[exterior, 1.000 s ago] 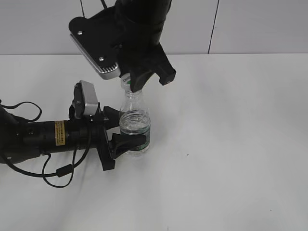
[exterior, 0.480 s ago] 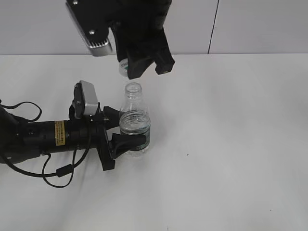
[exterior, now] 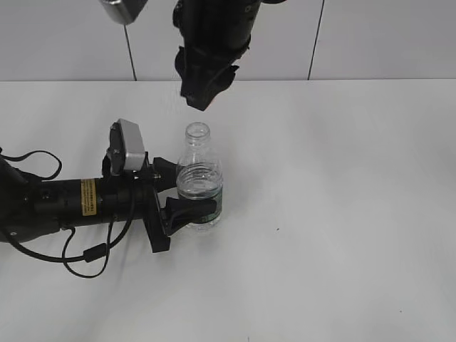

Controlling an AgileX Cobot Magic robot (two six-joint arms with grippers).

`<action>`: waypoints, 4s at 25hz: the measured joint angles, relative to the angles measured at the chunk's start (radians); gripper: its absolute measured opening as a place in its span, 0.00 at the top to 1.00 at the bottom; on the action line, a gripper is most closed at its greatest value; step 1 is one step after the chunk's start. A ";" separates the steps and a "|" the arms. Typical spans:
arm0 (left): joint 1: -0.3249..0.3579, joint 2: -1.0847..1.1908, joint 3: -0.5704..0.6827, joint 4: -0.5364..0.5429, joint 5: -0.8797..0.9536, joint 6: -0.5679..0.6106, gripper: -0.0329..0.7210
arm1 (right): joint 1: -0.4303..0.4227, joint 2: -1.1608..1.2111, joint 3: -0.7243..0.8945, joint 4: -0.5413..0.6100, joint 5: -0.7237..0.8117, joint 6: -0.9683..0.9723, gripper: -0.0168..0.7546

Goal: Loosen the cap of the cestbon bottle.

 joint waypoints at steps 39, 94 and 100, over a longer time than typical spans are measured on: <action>0.001 0.000 0.000 0.000 0.000 0.000 0.41 | -0.469 -0.007 0.573 0.061 -0.267 0.557 0.60; 0.021 0.000 0.000 0.017 0.002 0.000 0.18 | -0.525 -0.008 0.780 0.052 -0.652 0.653 0.25; 0.091 -0.003 0.004 0.074 -0.004 0.000 0.18 | -0.525 -0.008 0.780 0.047 -0.651 0.653 0.25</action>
